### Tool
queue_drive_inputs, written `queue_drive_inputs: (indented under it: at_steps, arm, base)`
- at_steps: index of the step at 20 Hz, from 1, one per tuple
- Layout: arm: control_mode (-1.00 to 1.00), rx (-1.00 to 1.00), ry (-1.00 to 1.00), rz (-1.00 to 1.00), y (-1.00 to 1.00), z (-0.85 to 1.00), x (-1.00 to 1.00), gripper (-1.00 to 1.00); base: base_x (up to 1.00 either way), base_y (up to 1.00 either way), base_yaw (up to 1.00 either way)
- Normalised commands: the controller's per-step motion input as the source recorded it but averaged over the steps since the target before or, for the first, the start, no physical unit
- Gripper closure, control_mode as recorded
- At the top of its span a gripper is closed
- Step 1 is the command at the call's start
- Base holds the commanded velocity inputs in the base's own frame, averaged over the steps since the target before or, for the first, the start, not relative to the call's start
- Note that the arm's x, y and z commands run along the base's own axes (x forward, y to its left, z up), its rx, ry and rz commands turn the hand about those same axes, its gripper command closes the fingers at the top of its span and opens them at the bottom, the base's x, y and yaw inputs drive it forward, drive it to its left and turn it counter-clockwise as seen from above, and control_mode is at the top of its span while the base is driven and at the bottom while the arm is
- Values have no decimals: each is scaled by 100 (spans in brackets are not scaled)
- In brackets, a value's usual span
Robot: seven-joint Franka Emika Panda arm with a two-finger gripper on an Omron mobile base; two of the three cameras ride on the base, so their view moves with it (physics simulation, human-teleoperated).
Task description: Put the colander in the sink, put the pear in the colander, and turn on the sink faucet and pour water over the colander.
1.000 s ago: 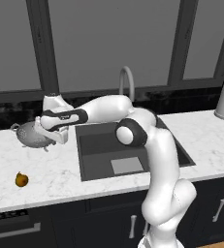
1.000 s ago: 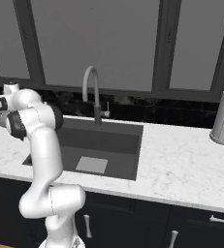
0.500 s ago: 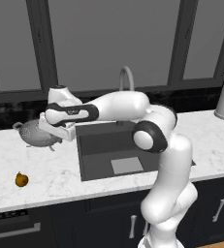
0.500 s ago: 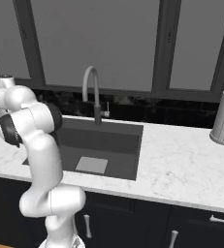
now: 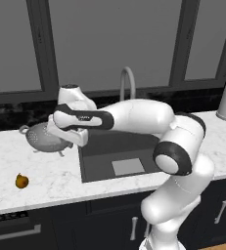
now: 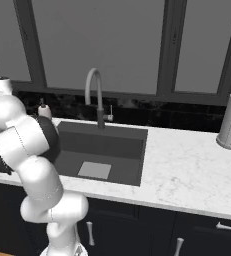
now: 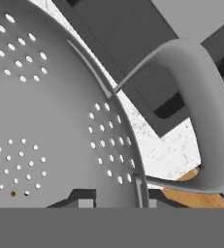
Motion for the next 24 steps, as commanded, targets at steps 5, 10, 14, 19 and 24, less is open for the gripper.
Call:
queue_drive_inputs:
  at_steps: [5,10,14,19,24]
  arm:
    - [-100,0,0,0,-54,22,-58,100]
    - [-100,0,0,0,-81,2,-23,100]
    - [-100,0,-1,0,-97,0,-21,100]
    - [-100,0,-1,1,-100,0,-22,100]
    - [-100,0,2,9,-100,0,-7,100]
  base:
    - [0,0,0]
    - [0,0,0]
    - [0,0,0]
    - [0,0,0]
    - [0,0,0]
